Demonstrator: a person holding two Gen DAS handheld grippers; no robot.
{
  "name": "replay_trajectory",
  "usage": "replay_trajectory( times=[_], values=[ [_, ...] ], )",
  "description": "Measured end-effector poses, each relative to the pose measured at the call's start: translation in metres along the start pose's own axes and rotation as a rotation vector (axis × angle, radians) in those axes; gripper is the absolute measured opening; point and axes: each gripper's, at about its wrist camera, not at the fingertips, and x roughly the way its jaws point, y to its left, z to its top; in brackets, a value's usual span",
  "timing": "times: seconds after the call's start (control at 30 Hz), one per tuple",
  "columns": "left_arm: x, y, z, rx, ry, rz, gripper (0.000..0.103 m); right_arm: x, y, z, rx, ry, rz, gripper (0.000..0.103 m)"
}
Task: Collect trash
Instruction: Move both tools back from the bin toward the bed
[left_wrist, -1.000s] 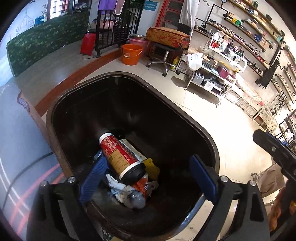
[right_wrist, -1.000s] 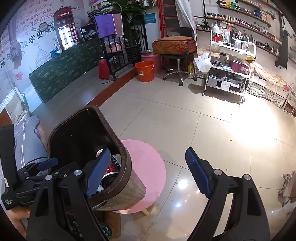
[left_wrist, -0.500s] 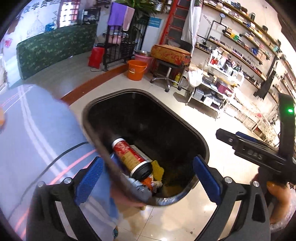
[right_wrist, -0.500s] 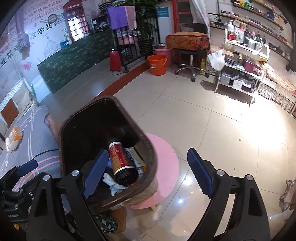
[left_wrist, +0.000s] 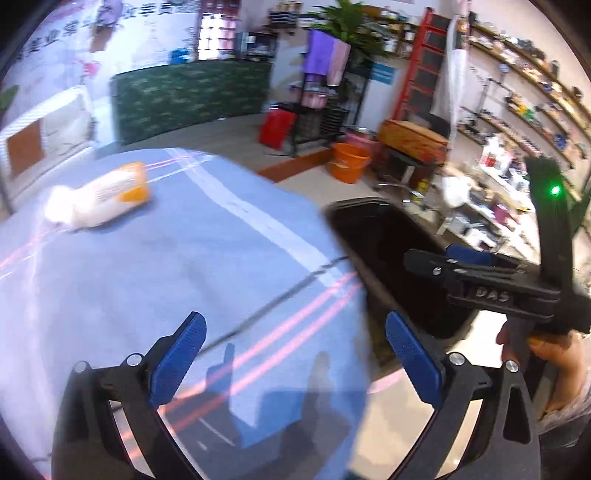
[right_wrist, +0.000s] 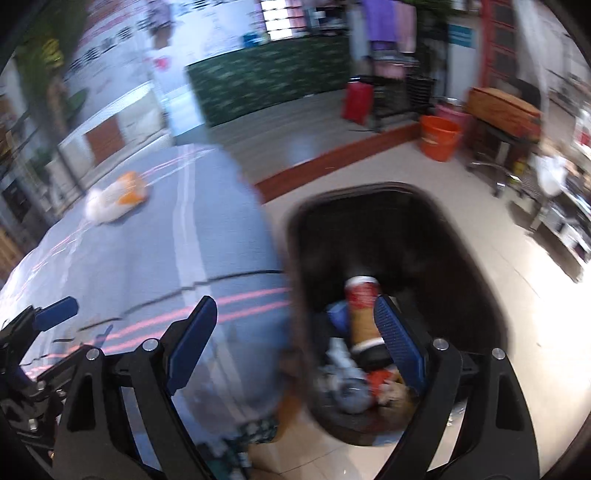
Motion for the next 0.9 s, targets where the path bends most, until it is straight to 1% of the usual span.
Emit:
replay_trajectory(
  times=[0.07, 0.17, 0.3, 0.37, 0.5, 0.6, 0.63, 0.67, 0.77, 0.8, 0.87, 0.9],
  values=[
    [-0.007, 0.018, -0.001, -0.027, -0.003, 0.035, 0.097, 0.009, 0.022, 0.006, -0.037, 0.017, 0.041, 0.086],
    [-0.017, 0.044, -0.003, -0.068, -0.013, 0.079, 0.097, 0.018, 0.051, 0.014, -0.092, 0.022, 0.075, 0.086],
    [-0.024, 0.073, -0.006, -0.094, 0.001, 0.154, 0.098, 0.029, 0.085, 0.024, -0.151, 0.048, 0.138, 0.086],
    [-0.031, 0.092, -0.011, -0.107, 0.003, 0.168, 0.098, 0.035, 0.105, 0.033, -0.200, 0.056, 0.171, 0.086],
    [-0.042, 0.123, -0.011, -0.135, 0.006, 0.190, 0.098, 0.047, 0.151, 0.053, -0.342, 0.061, 0.237, 0.086],
    [-0.049, 0.141, -0.008, -0.131, 0.006, 0.209, 0.098, 0.060, 0.201, 0.070, -0.538, 0.068, 0.316, 0.086],
    [-0.051, 0.148, -0.008, -0.129, 0.011, 0.214, 0.098, 0.065, 0.215, 0.075, -0.604, 0.073, 0.332, 0.086],
    [-0.052, 0.154, -0.006, -0.131, 0.019, 0.214, 0.098, 0.070, 0.233, 0.080, -0.697, 0.074, 0.337, 0.086],
    [-0.057, 0.171, -0.005, -0.137, 0.032, 0.221, 0.098, 0.087, 0.270, 0.094, -0.894, 0.047, 0.273, 0.086],
    [-0.060, 0.176, -0.006, -0.138, 0.029, 0.234, 0.098, 0.095, 0.281, 0.101, -0.939, 0.043, 0.254, 0.086],
    [-0.063, 0.181, -0.008, -0.148, 0.022, 0.243, 0.098, 0.107, 0.294, 0.112, -0.991, 0.062, 0.264, 0.086],
    [-0.065, 0.183, -0.010, -0.159, 0.016, 0.243, 0.098, 0.113, 0.304, 0.115, -1.019, 0.076, 0.267, 0.084]
  ],
)
